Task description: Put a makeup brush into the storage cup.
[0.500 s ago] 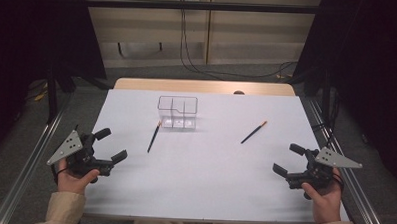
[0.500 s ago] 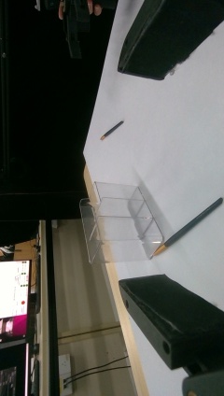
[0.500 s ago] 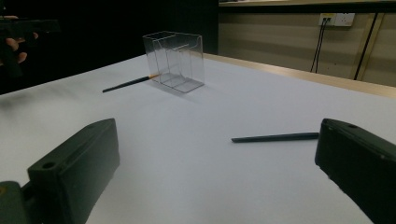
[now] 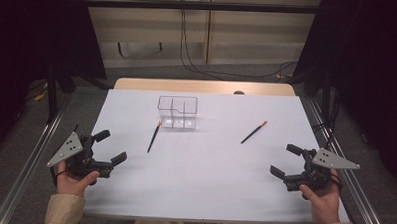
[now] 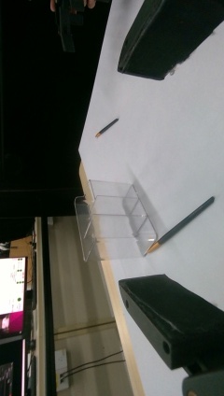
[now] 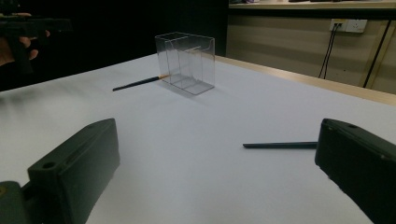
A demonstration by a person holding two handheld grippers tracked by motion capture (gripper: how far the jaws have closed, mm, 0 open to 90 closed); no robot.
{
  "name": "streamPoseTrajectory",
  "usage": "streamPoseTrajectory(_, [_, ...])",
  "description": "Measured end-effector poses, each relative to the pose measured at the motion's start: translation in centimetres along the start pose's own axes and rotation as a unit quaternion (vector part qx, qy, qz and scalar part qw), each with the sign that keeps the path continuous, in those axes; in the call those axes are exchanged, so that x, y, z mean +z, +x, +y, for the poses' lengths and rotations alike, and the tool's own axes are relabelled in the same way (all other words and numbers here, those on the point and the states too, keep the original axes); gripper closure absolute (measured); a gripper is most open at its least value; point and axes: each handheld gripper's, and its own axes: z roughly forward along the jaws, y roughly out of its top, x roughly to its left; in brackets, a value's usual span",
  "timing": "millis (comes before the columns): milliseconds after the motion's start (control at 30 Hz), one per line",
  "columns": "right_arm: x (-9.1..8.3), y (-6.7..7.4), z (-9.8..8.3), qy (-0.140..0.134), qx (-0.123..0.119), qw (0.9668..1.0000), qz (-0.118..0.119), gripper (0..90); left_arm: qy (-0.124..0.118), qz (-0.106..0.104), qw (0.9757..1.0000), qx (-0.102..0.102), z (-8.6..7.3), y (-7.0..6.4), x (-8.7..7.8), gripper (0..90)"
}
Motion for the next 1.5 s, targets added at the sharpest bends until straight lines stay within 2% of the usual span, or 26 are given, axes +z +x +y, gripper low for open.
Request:
streamPoseTrajectory(100, [0.1,-0.1,-0.1,0.002,0.002,1.0000,0.001,0.0,0.002,0.004,1.0000,0.003,0.2,0.2,0.5,0.0])
streamPoseTrajectory(233, [0.0,-0.1,-0.1,0.003,0.004,1.0000,0.001,0.0,0.001,0.000,1.0000,-0.008,0.1,0.3,1.4,0.0])
streamPoseTrajectory(300, [-0.2,0.0,-0.1,0.002,0.004,1.0000,0.001,0.0,0.006,0.002,1.0000,-0.001,0.3,0.3,1.8,0.1])
streamPoseTrajectory(433, [-0.3,0.0,-0.2,0.003,0.000,1.0000,0.001,0.0,0.000,-0.004,1.0000,0.000,0.8,0.6,3.0,0.1])
streamPoseTrajectory(567, [-0.6,0.1,-0.3,0.007,0.002,1.0000,-0.003,0.0,-0.005,-0.006,1.0000,-0.004,1.1,0.9,4.3,0.1])
streamPoseTrajectory(633, [-0.7,0.2,-0.4,0.007,0.000,1.0000,-0.003,0.0,0.002,-0.006,1.0000,0.002,1.1,1.1,5.2,0.1])
streamPoseTrajectory(967, [-1.0,0.5,-0.5,0.013,-0.005,0.9999,-0.003,0.0,0.008,-0.005,0.9999,-0.004,1.3,2.2,8.5,0.1])
streamPoseTrajectory(1500, [-0.8,0.6,-0.3,0.005,-0.012,0.9999,0.003,0.0,0.013,-0.003,0.9999,-0.003,1.6,2.3,12.5,0.1])
